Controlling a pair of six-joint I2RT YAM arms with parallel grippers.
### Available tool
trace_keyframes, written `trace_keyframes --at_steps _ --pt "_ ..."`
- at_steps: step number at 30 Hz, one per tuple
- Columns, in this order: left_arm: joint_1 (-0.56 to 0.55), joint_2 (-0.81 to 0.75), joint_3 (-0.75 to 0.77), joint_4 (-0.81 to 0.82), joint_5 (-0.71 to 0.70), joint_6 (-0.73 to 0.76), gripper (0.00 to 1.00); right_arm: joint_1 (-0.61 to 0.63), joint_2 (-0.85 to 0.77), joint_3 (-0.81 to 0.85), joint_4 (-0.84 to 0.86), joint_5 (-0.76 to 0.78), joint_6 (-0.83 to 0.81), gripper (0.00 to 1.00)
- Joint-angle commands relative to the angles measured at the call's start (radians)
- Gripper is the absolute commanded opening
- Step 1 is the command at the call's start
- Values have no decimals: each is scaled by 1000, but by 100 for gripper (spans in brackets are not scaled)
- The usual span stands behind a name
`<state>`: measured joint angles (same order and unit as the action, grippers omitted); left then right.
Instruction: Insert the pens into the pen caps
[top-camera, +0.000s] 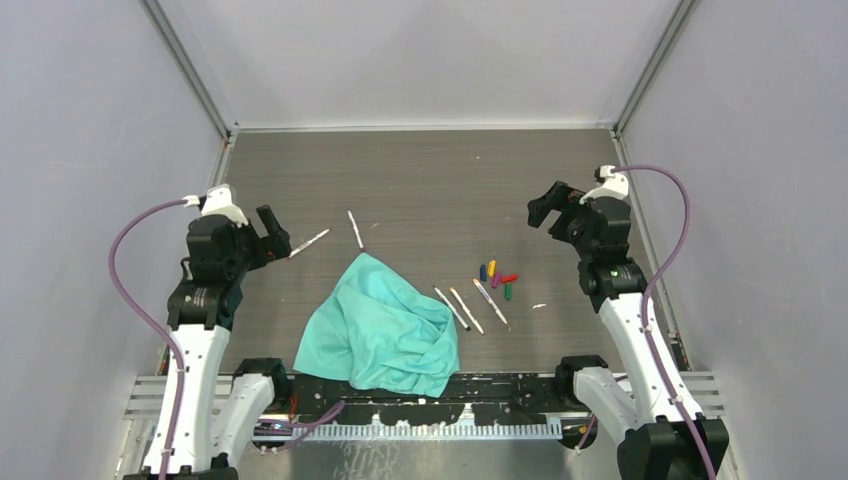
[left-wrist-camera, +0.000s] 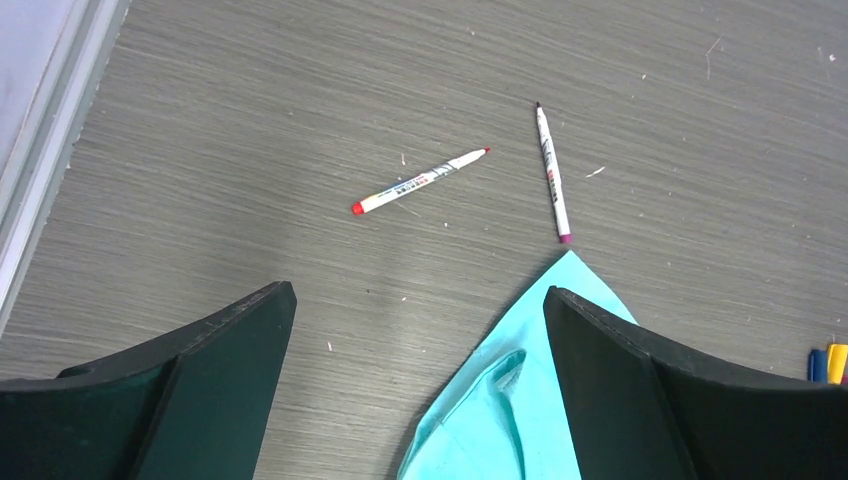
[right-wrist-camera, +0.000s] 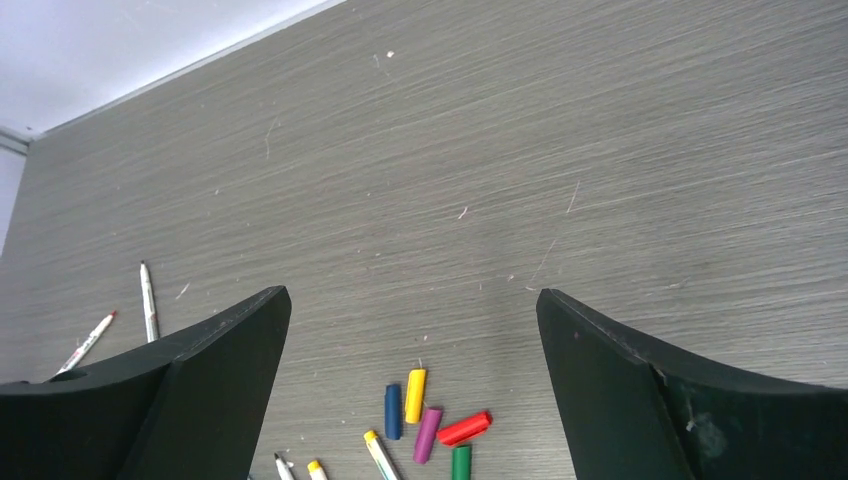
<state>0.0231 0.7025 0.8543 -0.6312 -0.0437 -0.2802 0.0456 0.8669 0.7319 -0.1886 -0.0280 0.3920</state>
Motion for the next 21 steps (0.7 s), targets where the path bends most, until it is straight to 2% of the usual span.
trace_keyframes --at_steps 1,12,17,21 --pt "-4 23 13 22 13 3 98 -1 -2 43 18 -63 -11 100" --pt "-5 54 -3 -34 -100 40 98 0 -43 17 -15 -226 -48 97" --pt "-5 223 62 -57 -44 62 99 0 -18 -8 -15 -365 -28 92" --pt "-5 405 155 -104 2 100 87 1 -15 -40 -1 -427 -1 90"
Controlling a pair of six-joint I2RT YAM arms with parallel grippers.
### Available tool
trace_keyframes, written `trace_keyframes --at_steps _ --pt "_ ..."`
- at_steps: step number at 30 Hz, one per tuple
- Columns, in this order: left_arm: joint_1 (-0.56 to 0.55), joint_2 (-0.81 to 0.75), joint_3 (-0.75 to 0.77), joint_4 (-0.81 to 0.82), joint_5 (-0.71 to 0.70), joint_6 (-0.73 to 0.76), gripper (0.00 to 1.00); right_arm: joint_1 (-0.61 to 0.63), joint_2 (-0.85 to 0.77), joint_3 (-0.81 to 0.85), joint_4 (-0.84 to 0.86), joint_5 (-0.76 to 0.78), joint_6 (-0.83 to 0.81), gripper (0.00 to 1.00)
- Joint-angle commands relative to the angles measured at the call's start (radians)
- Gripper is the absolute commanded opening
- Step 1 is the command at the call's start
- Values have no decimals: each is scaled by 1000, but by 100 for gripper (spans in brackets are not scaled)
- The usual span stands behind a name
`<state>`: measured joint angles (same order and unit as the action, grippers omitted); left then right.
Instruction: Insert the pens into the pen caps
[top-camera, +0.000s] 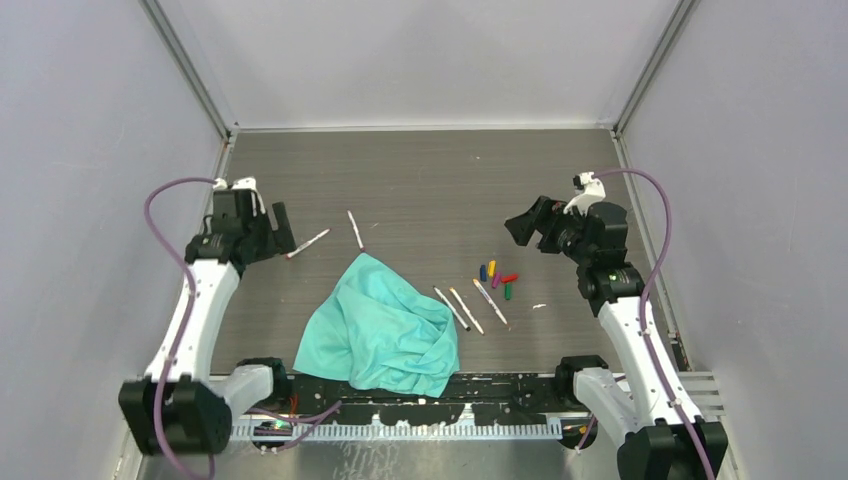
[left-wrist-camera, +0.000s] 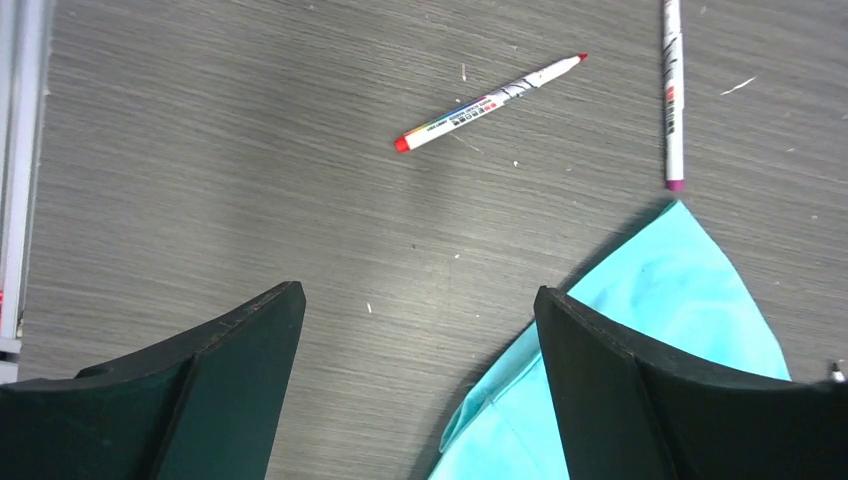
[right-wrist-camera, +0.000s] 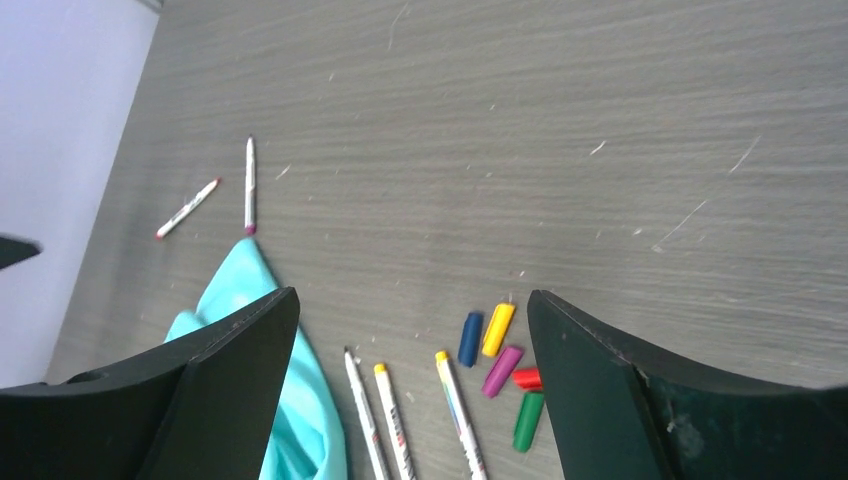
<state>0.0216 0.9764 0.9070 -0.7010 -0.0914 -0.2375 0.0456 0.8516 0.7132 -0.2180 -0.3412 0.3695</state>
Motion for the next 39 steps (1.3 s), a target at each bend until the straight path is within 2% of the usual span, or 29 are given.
trace_keyframes --at_steps 1,7,11,21,39 --pt "-3 192 120 -40 59 66 82 2 0 -28 31 -123 26 90" --pt "-33 451 239 -67 39 89 62 3 24 -81 107 -163 59 90" --pt "-48 579 320 -81 54 109 58 12 51 -88 132 -183 70 89" --pt "-48 832 462 -114 95 111 52 28 53 -89 156 -186 98 89" --pt "-48 950 478 -101 110 115 52 42 60 -107 160 -197 107 89"
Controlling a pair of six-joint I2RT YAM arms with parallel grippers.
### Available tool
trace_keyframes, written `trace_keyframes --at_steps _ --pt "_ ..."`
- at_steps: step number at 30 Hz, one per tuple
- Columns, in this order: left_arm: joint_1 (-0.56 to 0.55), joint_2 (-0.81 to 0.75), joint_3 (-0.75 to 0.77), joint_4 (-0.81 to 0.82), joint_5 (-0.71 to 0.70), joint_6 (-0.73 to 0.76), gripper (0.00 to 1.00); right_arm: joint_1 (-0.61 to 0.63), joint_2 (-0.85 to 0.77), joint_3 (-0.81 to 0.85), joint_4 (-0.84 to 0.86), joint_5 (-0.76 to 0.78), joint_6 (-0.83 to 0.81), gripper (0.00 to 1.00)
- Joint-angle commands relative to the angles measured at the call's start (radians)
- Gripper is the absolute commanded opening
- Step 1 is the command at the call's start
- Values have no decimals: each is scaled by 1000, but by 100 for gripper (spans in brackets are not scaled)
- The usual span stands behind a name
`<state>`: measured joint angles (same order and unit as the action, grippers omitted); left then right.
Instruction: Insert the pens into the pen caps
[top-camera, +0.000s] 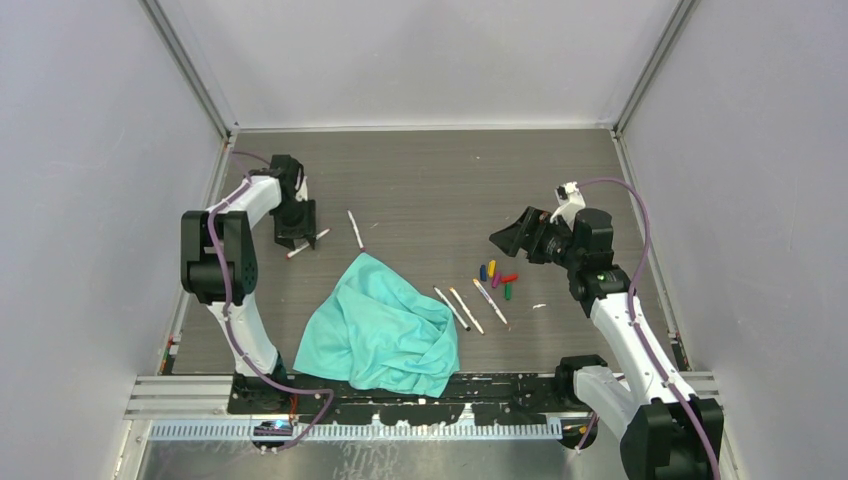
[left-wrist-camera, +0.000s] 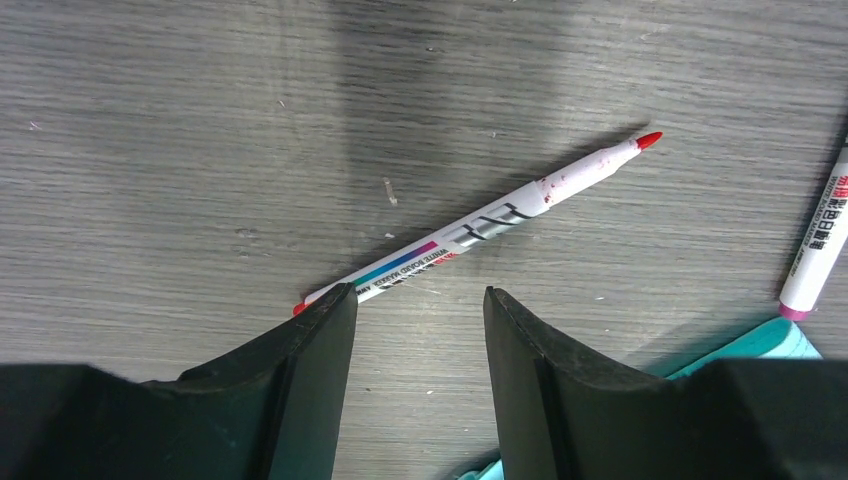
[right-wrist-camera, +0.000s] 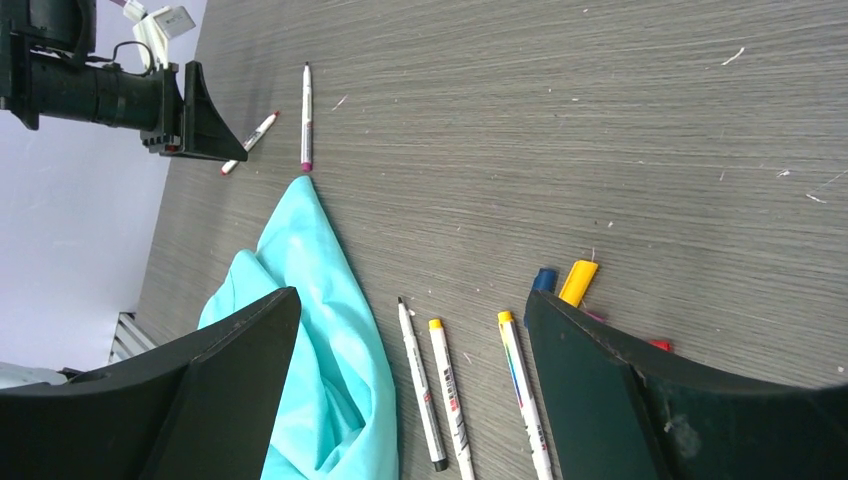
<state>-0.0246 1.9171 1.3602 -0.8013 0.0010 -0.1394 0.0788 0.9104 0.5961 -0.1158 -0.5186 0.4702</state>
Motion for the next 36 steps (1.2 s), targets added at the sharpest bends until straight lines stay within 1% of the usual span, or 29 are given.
trace_keyframes --at_steps 1,6,9,13,27,31,34,36 --pt "-2 10 23 -1 15 18 51 10 1 7 57 -20 7 89" --pt "-18 15 25 -2 18 18 51 13 -2 0 49 -23 3 90" --pt "-26 -14 13 24 33 23 51 15 -2 -6 50 -24 -2 90" --pt "-28 -42 -9 49 5 33 51 17 9 -2 49 -30 -6 90" --pt "-28 12 6 51 16 45 52 36 12 3 47 -32 0 90" --pt "-33 22 8 46 0 48 54 37 5 -5 46 -32 1 90" --pt "-45 25 4 45 -4 54 50 38 5 -8 44 -32 2 90" --pt "-57 26 1 43 -23 60 45 41 5 -8 44 -32 2 90"
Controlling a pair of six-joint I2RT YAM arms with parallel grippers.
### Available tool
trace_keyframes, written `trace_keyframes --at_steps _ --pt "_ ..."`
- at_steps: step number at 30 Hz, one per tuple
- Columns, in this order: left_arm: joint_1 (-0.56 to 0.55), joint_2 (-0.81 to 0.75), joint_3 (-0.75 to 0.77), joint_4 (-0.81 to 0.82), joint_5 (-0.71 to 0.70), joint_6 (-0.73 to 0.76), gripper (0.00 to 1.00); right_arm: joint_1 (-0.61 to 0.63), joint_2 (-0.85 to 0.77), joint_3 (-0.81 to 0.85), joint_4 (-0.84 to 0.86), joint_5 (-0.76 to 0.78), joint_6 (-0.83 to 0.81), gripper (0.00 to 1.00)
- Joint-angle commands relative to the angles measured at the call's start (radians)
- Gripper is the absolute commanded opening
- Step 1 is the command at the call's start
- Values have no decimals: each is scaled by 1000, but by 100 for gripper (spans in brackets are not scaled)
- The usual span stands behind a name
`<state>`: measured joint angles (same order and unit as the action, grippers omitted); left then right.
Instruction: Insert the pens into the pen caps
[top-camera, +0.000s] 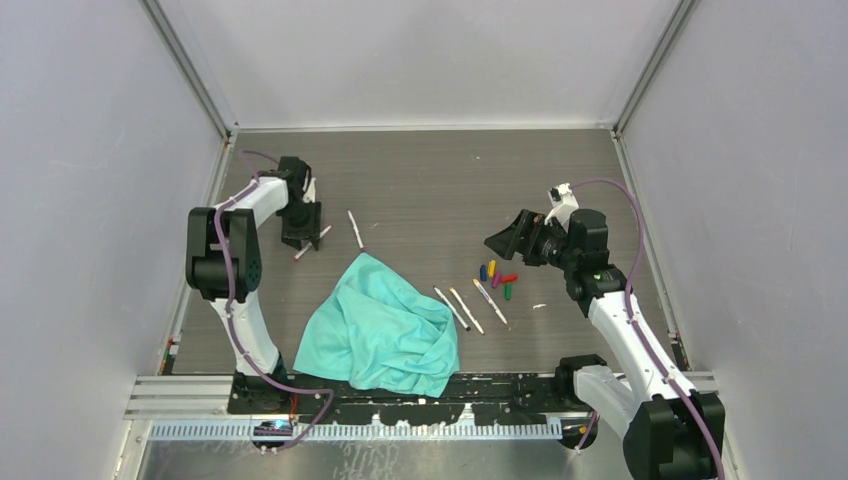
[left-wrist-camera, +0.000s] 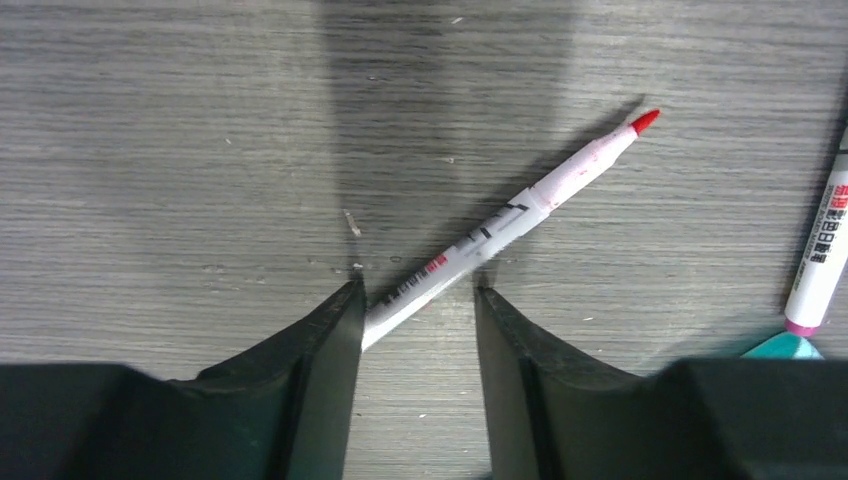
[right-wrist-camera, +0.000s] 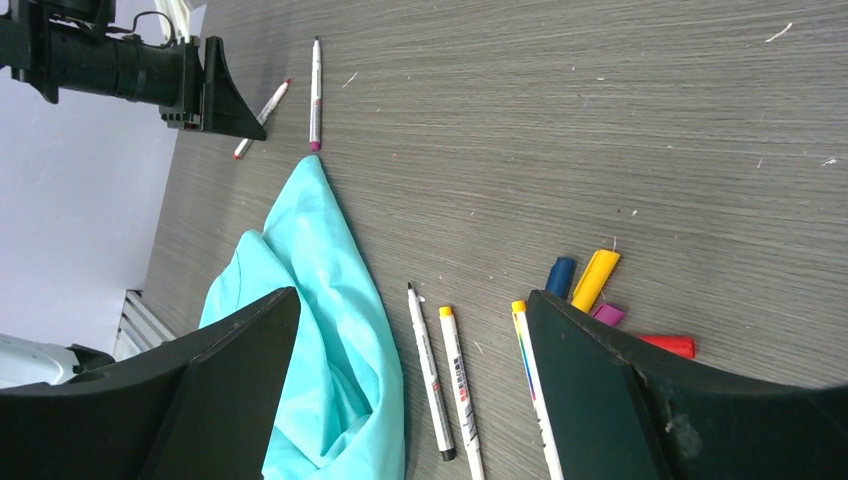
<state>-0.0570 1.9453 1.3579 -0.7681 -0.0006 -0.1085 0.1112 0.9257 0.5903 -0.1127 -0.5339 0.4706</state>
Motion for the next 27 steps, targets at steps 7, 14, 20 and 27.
trace_keyframes --at_steps 7,14,20,27 --pt "-77 3 -17 -6 -111 47 19 9 -5 2 42 -15 0 90" --pt "-139 -115 -85 -32 -158 29 0 13 7 10 40 -16 1 91" --pt "-183 -377 -169 -20 -11 -29 0 68 43 40 47 -40 13 87" --pt "-266 -775 -409 268 559 -97 0 298 165 86 259 -51 194 75"
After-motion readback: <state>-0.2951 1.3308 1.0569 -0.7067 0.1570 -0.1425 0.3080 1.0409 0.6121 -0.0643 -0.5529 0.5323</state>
